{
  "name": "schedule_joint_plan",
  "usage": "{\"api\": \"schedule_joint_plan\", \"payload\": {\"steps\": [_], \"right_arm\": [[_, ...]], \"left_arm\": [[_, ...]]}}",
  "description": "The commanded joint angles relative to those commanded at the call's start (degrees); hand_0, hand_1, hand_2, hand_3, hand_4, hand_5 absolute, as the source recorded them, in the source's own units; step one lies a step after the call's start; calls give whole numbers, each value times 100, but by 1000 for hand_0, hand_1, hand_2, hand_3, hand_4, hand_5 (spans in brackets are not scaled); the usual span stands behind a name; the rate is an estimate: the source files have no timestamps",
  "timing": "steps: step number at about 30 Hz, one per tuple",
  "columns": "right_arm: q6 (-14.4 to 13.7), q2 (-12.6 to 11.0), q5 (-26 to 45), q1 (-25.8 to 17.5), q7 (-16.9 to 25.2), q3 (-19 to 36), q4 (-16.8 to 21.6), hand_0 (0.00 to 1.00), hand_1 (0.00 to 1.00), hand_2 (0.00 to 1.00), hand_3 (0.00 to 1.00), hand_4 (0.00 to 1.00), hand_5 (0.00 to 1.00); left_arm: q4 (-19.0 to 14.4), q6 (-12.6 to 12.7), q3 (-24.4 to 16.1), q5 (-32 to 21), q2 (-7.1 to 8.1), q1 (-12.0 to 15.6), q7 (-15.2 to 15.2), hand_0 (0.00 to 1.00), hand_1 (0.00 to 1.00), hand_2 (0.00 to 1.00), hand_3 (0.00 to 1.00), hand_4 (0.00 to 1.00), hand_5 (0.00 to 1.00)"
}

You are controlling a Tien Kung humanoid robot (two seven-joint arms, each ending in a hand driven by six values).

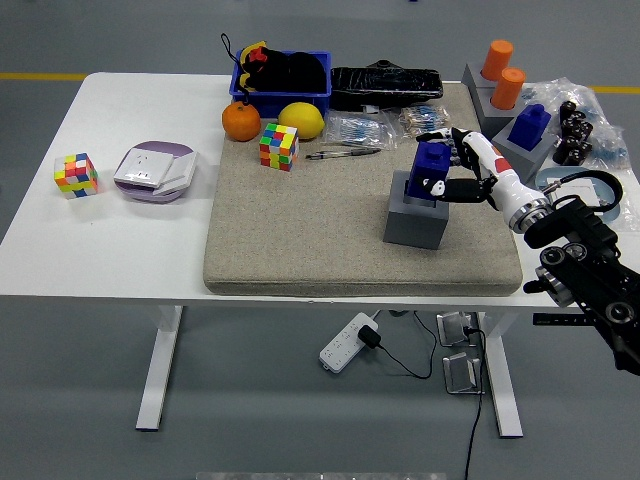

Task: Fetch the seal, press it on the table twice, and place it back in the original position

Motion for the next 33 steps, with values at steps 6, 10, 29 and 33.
{"api": "schedule_joint_plan", "payload": {"steps": [6,10,29,33], "right_arm": [[-6,36,31,32,17,-104,-81,590,415,408,442,616,2],[-13,63,49,69,29,-154,-143,590,414,408,441,617,2],[-11,70,91,269,29,-366,-387,591,413,406,439,624,2],[-6,47,91,313,21,-387,-406,591,413,406,438,625,2]], "left_arm": [[-3,0,9,6,16,-5,1,820,798,766,815,769,287],[-5,0,20,4,23,-3,1,820,797,766,814,769,286],[-6,-2,46,8,30,-24,1,820,798,766,814,770,288],[-6,-2,40,11,26,-28,0,820,798,766,814,770,288]]}}
